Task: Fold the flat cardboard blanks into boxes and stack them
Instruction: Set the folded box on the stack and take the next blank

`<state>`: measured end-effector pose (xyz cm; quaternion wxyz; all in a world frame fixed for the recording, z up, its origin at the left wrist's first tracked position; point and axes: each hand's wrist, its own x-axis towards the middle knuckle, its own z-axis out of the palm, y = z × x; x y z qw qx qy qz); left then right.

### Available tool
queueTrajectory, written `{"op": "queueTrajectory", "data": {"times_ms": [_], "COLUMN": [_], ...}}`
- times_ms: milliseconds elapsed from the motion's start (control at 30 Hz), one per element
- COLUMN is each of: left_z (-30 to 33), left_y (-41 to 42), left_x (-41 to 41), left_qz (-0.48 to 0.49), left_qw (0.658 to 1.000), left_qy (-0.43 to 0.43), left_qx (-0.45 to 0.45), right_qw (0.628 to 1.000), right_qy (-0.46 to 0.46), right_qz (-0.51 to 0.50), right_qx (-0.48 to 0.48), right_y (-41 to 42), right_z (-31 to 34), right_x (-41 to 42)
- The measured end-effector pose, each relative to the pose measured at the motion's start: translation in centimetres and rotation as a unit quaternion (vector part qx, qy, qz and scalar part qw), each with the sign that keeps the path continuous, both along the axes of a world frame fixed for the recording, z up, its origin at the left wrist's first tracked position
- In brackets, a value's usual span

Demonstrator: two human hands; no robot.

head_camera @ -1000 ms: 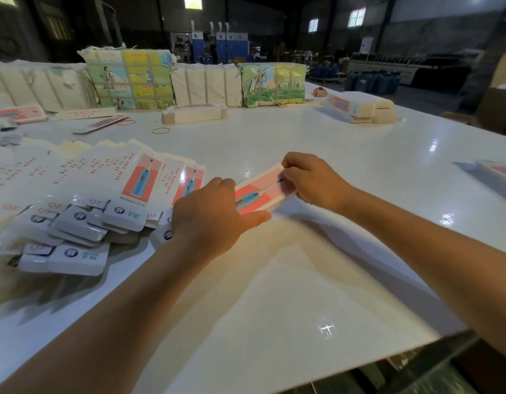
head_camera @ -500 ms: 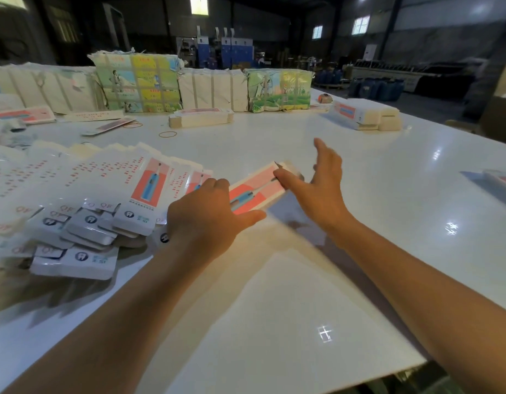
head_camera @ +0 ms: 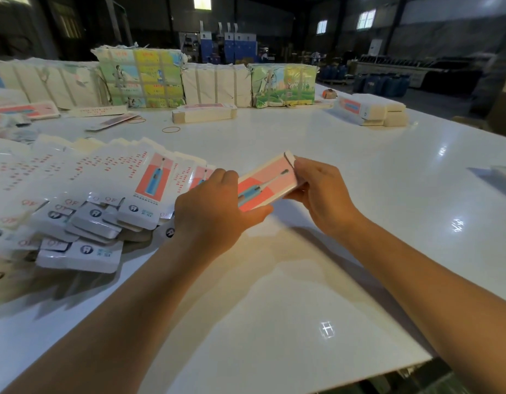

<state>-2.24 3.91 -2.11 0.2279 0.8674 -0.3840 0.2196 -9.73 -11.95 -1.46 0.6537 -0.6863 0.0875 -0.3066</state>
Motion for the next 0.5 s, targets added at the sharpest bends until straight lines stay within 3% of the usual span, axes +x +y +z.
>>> {"op": "queueTrajectory", "data": {"times_ms": [133, 367, 500], "left_z": [0.2, 0.1, 0.1], "left_y": [0.2, 0.4, 0.2], "left_x": [0.1, 0.0, -0.2], "left_qz": [0.005, -0.005, -0.005], "left_qw": [1.000, 1.000, 0.999], "left_qy": [-0.012, -0.030, -0.032], "left_qx": [0.012, 0.002, -0.032], "right_qw": [1.000, 0.988, 0.925], "right_qy": [-0.020, -0.003, 0.048], "right_qz": [0.004, -0.046, -0.118], "right_qx": [-0.005, -0.145, -0.357], "right_y": [-0.6, 0.2, 1.3], "right_z": [0.2, 0.3, -0.3], "right_x": [-0.4, -1.0, -1.0]}}
